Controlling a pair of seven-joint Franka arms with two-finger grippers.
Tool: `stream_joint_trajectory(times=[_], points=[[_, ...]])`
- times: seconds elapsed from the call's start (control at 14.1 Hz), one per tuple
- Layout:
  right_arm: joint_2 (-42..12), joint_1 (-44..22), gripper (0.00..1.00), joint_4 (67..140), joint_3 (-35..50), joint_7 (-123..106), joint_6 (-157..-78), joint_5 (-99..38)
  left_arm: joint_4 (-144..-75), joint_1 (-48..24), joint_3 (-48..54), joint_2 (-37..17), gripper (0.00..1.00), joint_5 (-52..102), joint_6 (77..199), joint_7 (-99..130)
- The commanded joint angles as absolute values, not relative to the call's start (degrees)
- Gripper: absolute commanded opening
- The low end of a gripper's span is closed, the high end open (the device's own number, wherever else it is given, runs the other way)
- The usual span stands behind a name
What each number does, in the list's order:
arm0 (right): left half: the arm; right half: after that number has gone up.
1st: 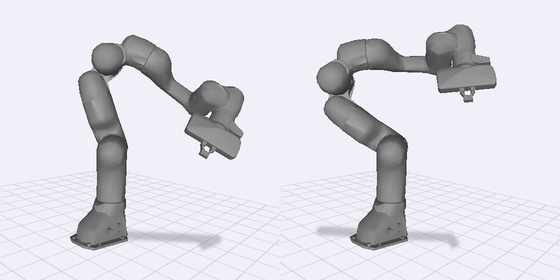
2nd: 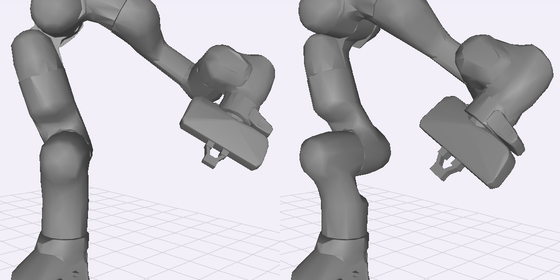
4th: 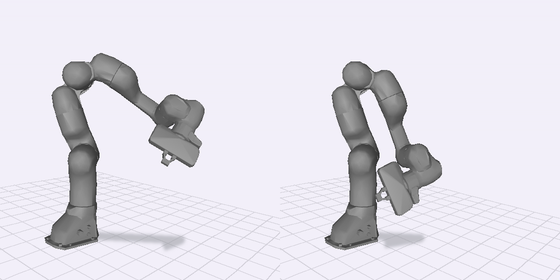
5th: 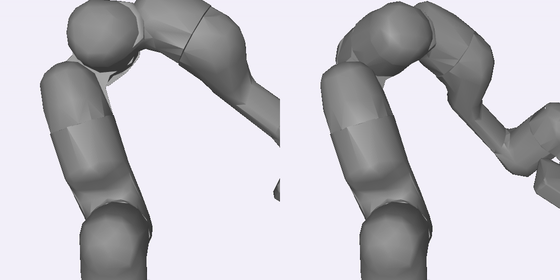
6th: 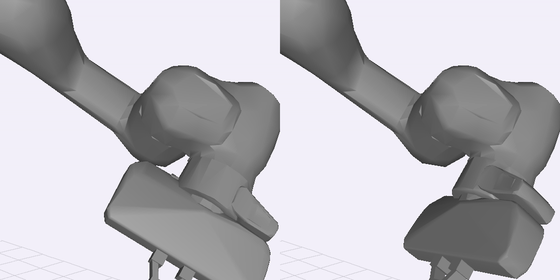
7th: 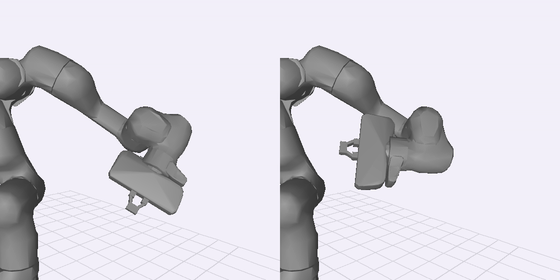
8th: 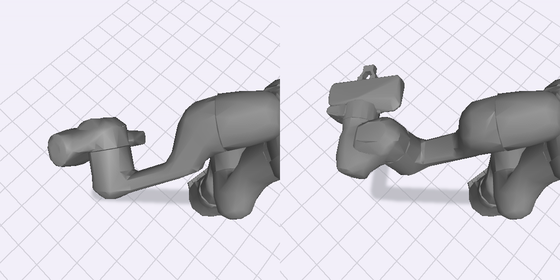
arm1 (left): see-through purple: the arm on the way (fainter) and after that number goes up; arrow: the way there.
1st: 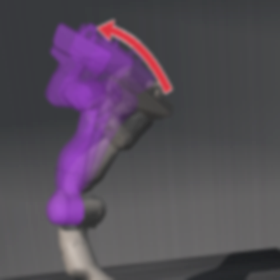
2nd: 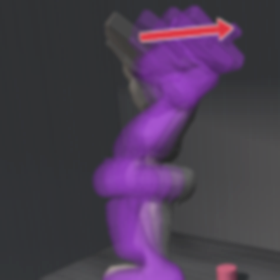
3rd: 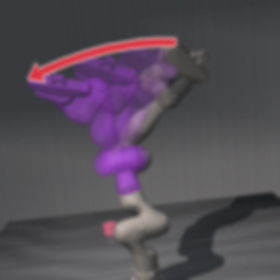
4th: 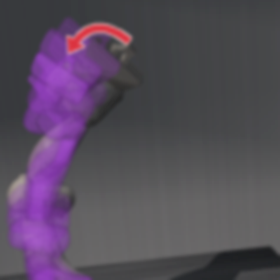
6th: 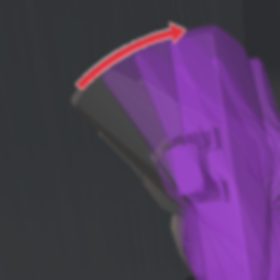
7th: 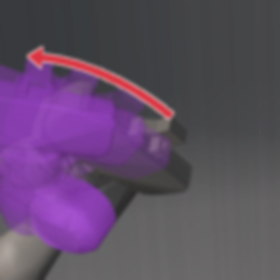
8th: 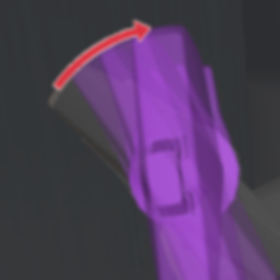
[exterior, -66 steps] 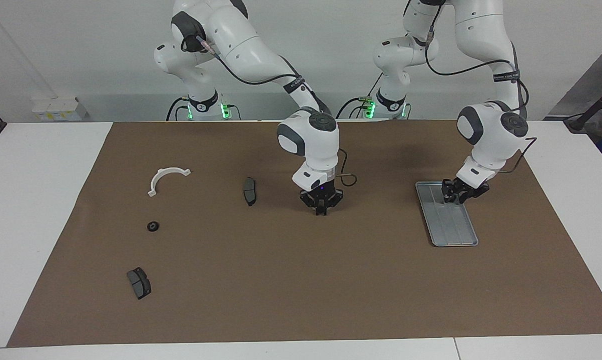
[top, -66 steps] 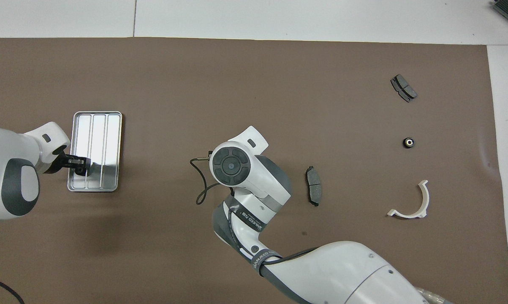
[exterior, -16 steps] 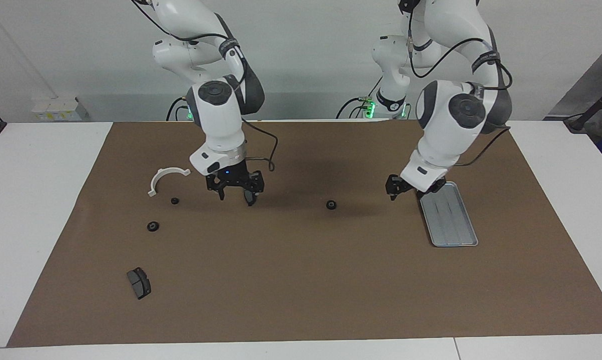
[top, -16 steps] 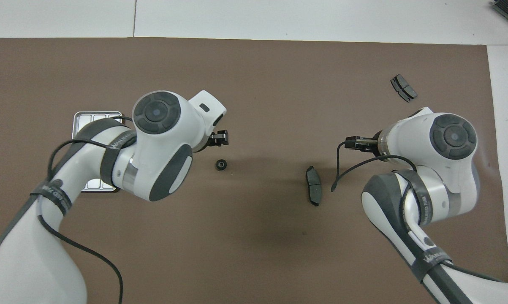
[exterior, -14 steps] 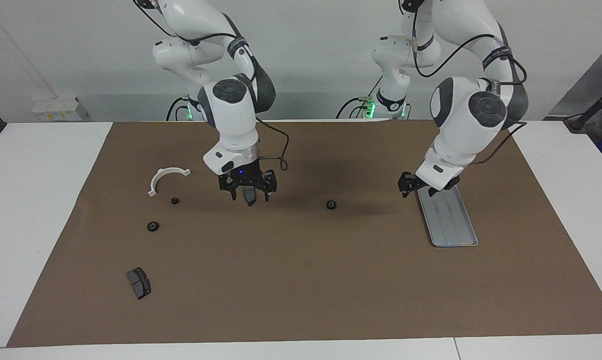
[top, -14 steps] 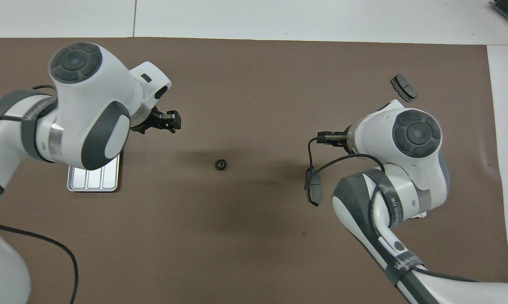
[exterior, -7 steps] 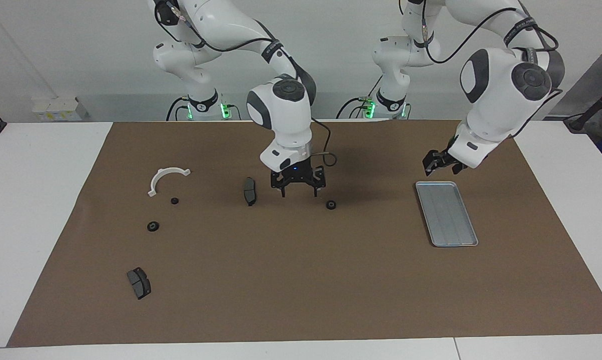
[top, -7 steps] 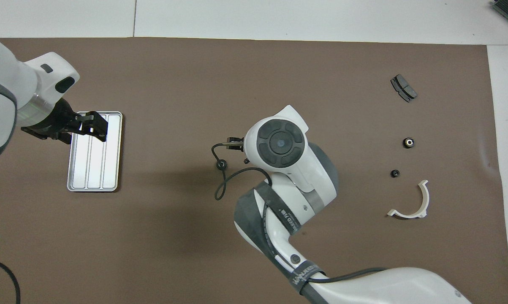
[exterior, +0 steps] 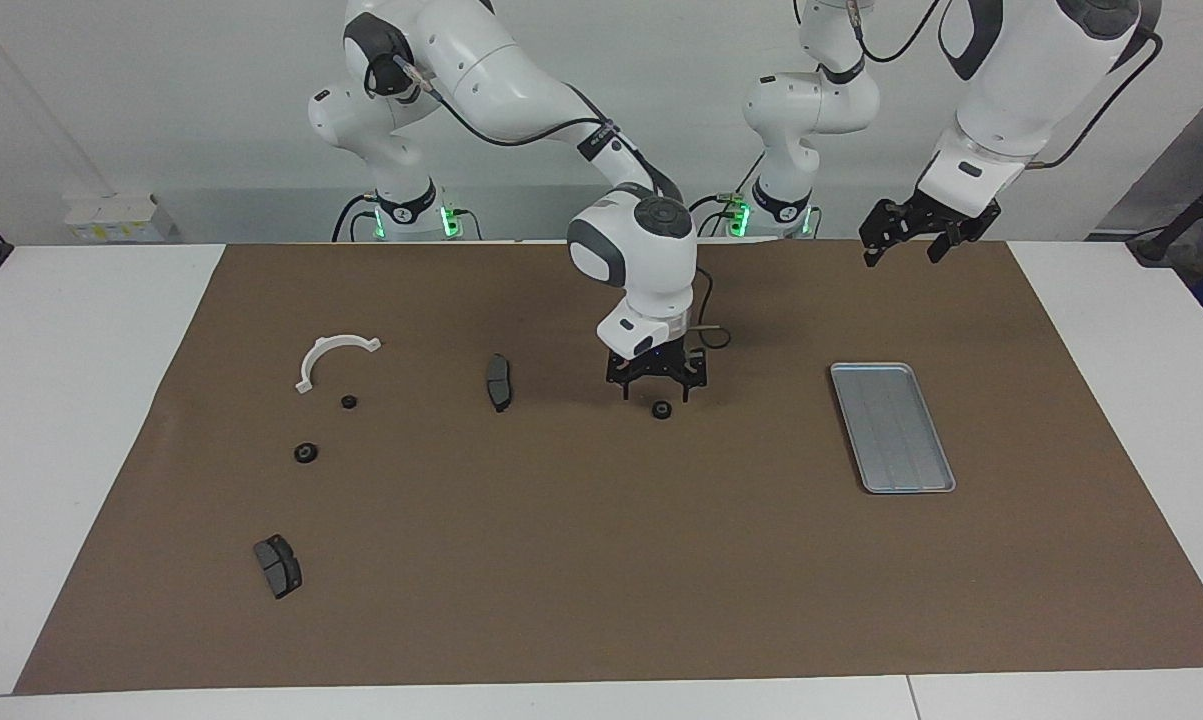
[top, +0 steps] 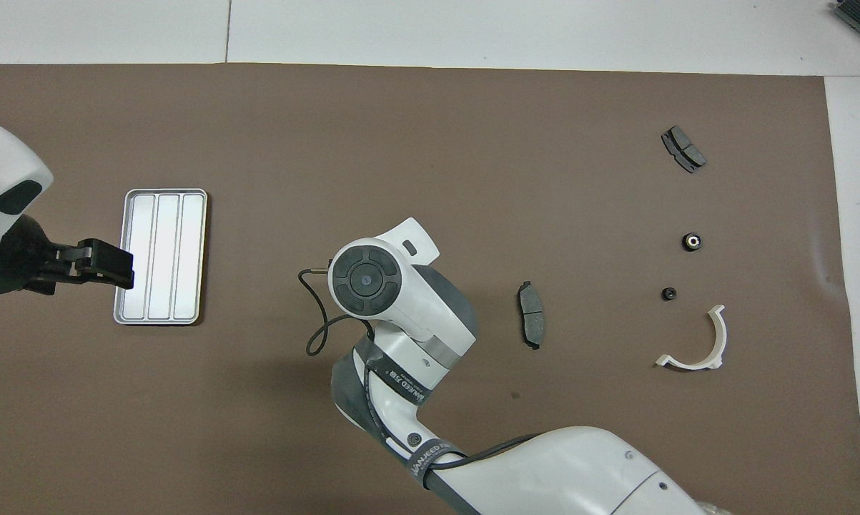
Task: Place bearing gear from tray to pile
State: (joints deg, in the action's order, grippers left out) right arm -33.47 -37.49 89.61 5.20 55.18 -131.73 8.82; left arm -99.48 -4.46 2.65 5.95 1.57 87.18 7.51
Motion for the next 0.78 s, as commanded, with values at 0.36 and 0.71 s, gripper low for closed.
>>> stream_joint_trajectory(times=[0.36, 0.71], points=[[-34.3, -37.7, 0.84, 92.4, 5.0, 57.5, -139.0, 10.7, -106.0, -3.9, 2.9, 8.4, 1.0, 1.4, 99.4, 6.9], [-34.4, -37.3, 0.73, 93.3, 4.9, 57.3, -140.5, 10.8, -105.1, -3.9, 2.9, 8.2, 1.0, 1.4, 99.4, 6.9]])
